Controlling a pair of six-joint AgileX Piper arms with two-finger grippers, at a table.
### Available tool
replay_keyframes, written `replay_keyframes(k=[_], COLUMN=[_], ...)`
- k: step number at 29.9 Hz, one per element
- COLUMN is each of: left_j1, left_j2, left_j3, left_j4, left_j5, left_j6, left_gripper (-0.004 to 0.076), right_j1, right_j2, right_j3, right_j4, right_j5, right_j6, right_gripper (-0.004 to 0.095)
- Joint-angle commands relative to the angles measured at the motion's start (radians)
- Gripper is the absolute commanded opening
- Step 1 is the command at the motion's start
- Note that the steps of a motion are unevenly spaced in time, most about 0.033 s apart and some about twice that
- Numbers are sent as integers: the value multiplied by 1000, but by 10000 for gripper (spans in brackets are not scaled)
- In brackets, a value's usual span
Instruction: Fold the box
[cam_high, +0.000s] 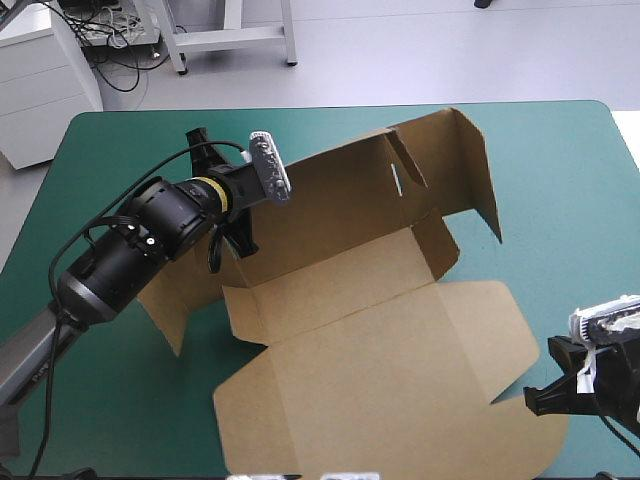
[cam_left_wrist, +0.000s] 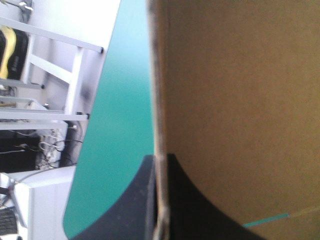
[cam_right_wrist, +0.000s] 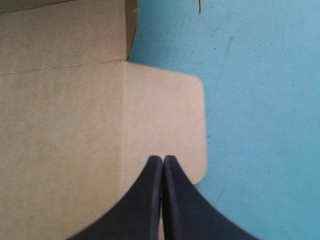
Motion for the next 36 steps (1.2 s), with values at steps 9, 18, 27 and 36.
replay_keyframes(k=[9, 18, 27, 36], left_j1=[-99, -229, -327, -327], left_j2=[33, -12, -40, -40], left_j3=[39, 285, 470, 533], left_j4=[271, 756, 1156, 1185], left_j5=[-246, -260, -207, -144], left_j6=[-154, -561, -948, -1010], left_gripper=[-32, -32, -32, -32], right_j1=[-4, -4, -4, -4], right_j2=[5, 5, 5, 5], right_j3=[-31, -31, -31, -31], right_j4=[-14, -43, -43, -41], right_j5=[-58, -66, -71, -77], right_j6=[13, 39, 37, 40], right_gripper=[-18, -18, -18, -18])
